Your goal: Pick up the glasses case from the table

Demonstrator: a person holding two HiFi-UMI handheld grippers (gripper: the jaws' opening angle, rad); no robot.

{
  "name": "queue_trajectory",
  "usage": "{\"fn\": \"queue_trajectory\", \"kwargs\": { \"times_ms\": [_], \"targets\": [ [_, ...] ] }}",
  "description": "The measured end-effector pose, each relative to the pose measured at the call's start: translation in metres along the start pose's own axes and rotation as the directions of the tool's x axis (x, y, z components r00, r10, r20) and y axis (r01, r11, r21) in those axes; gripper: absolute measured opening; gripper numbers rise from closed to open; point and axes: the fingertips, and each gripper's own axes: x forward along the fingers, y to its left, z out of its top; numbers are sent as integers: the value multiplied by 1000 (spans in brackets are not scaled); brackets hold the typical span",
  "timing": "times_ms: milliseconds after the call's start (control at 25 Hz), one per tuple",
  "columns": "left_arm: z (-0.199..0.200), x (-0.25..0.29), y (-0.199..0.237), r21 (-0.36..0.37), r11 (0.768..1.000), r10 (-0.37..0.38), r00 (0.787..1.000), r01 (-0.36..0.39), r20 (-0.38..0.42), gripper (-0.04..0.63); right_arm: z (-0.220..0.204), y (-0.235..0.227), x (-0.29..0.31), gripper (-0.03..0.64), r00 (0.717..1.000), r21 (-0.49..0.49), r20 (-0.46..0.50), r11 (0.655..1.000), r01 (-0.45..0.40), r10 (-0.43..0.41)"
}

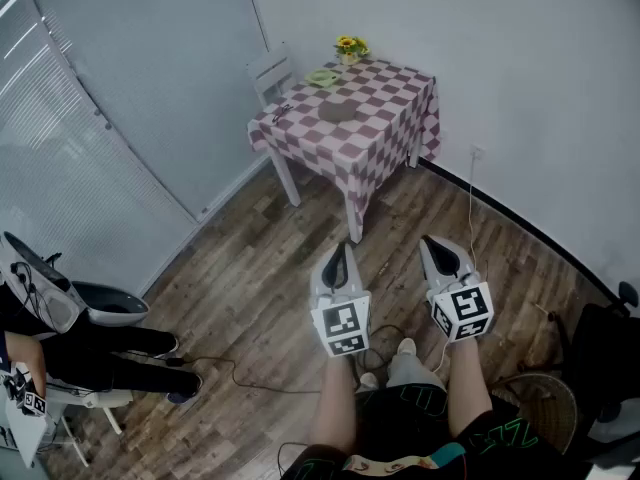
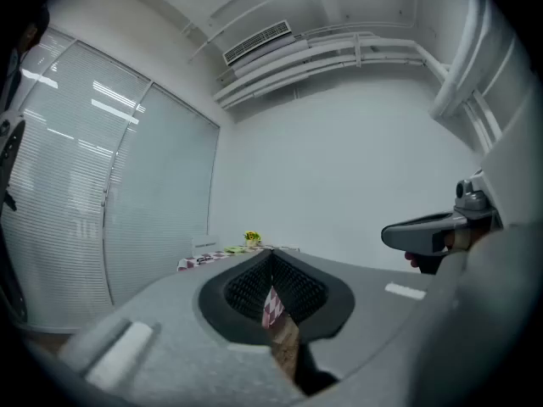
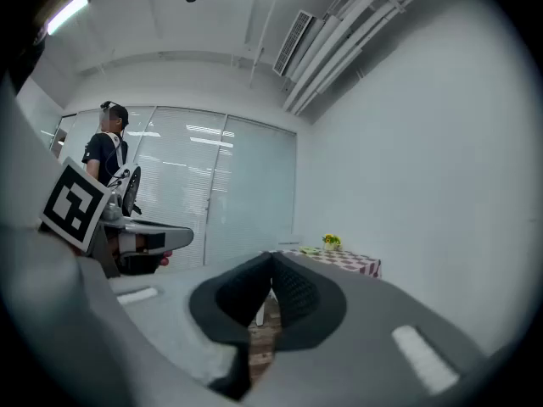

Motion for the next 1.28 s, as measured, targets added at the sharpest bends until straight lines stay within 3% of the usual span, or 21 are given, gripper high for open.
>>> {"fn": "queue_trajectory", "kwargs": {
  "times_ms": [400, 600, 800, 1080, 1280],
  "targets": [
    [-29, 12, -16, 18, 1000, 7, 997, -5, -78, 11, -28, -29, 2, 3, 1000, 95, -10, 995, 26, -25],
    [-43, 47, -11, 0, 999, 42, 992, -42, -120, 11, -45, -43, 37, 3, 999, 121, -42, 992, -24, 29],
    [-67, 100, -28, 13, 999, 46, 985, -45, -165, 11, -77, -96, 70, 4, 996, 162, -83, 987, -13, 26],
    [-30, 188, -49, 7, 997, 83, 989, -82, -125, 11, -44, -182, 134, 3, 998, 147, -40, 988, -46, 52],
    [-12, 222, -47, 29, 992, 128, 988, -126, -84, 11, -29, -205, 173, 3, 994, 128, -19, 986, -107, 111]
  ]
}}
